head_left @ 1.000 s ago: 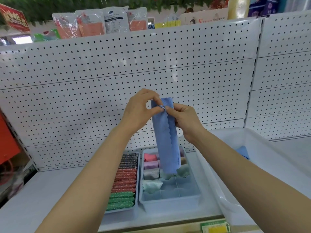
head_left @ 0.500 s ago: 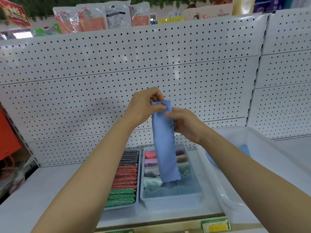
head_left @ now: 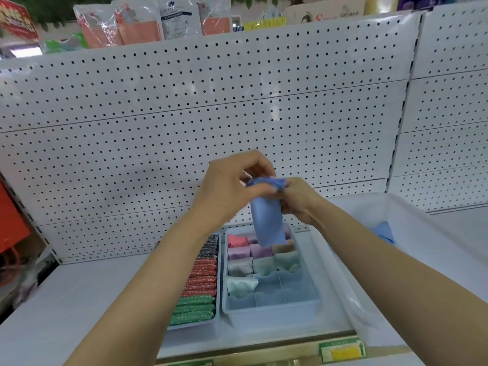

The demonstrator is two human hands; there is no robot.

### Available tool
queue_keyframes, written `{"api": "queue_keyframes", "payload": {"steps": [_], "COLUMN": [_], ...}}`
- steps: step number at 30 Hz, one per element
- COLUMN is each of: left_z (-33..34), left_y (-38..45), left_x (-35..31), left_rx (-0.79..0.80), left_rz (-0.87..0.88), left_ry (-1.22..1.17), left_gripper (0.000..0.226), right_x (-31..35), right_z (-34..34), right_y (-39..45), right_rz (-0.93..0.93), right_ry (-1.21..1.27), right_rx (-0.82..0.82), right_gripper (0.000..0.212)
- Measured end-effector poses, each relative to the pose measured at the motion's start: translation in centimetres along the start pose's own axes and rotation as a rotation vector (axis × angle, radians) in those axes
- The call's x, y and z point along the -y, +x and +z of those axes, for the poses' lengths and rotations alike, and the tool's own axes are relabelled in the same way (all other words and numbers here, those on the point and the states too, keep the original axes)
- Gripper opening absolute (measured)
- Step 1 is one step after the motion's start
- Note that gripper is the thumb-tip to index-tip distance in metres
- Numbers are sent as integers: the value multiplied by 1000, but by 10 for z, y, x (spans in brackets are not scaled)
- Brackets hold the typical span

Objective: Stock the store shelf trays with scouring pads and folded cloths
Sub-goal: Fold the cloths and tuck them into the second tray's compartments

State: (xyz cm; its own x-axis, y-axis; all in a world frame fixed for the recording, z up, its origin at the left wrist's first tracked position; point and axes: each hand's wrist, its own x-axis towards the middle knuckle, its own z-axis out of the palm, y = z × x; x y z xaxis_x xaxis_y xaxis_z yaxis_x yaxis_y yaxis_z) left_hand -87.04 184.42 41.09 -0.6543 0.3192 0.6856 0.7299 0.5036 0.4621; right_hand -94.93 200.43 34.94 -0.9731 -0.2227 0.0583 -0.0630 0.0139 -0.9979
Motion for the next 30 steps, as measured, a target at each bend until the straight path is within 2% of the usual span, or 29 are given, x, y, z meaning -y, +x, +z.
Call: {"api": "queue_keyframes", "payload": {"steps": [2,4,7,12,14,15,18,19,21,23,24,27,30], "left_z": [18,35,52,59,57,54,40,34,25,23,24,26,25], "left_y": [-19,-33,-44,-54,-57,-57,-40,-31,-15,-9,-10,-12,-13], "left_x": [8,22,44,72,74,70,56,55,62,66,67,66,71], "left_rx": [26,25,15,112,116,54,-290,-299,-114,64,71,-15,-94], "left_rz": [148,308,432,474,389,285,-221,-385,-573,-624,-642,-711,-770], "left_ry": [147,353,544,656,554,476,87,-79,-362,-419,-411,-504,-560], "left_gripper": [14,12,11,7,7,14,27,41,57,46,39,29,28], "right_x": [3,6,9,10,12,13,17,19,20,21,22,19,10], "right_z": [-3,-5,-4,-2,-1,-1,1,2,5,8,9,1,-11], "right_y": [3,5,7,7,6,6,6,6,7,6,6,6,4], "right_rz": [-2,-22,-27,-69,-125,-155,-223,-243,-277,-297,-300,-227,-8], "right_ry": [49,73,87,66,66,63,22,7,3,24,30,177,471], "right_rx": [-40,-37,-39,-25,-46,-64,-89,-85,-62,-39,-25,107,336], "right_gripper": [45,51,46,34,34,35,41,42,41,38,36,35,29]}}
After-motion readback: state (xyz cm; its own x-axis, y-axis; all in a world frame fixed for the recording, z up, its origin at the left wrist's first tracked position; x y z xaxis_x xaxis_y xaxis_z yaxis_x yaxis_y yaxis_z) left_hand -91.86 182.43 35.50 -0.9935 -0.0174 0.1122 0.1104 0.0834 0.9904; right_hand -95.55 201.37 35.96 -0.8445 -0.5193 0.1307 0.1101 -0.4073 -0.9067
